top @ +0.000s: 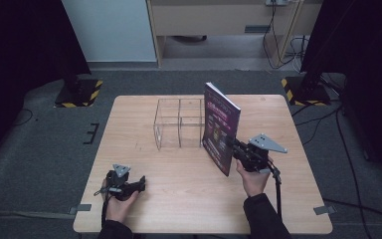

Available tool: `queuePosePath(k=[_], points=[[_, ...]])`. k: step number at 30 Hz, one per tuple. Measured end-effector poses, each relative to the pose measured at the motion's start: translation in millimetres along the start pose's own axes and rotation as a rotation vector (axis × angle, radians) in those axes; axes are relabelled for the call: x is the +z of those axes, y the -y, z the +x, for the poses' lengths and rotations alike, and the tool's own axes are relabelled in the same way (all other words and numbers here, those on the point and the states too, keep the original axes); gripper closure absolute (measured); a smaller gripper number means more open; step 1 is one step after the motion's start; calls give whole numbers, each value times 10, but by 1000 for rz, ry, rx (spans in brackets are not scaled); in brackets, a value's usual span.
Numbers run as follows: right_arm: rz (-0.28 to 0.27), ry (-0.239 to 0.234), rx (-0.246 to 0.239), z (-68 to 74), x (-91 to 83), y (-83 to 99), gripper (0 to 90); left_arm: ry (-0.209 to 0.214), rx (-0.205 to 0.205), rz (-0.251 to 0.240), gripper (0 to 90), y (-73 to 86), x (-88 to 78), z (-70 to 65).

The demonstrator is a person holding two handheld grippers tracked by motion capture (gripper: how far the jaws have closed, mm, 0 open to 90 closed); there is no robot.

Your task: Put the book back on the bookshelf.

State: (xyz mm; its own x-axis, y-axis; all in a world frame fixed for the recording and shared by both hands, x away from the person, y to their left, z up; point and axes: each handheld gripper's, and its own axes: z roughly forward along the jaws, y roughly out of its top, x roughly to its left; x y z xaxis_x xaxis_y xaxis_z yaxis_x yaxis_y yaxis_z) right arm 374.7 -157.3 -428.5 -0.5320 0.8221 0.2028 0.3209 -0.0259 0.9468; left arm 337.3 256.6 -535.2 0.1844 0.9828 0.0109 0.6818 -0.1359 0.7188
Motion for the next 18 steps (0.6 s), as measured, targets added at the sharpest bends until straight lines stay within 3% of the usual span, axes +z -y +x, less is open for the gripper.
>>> queuePosePath(k=[11,18], points=[[62,-3,-26,56,-168,152,820,0,0,1,111,0,0,1],[68,-1,-26,32,-218,194,809,-1,0,2,110,-1,0,0]])
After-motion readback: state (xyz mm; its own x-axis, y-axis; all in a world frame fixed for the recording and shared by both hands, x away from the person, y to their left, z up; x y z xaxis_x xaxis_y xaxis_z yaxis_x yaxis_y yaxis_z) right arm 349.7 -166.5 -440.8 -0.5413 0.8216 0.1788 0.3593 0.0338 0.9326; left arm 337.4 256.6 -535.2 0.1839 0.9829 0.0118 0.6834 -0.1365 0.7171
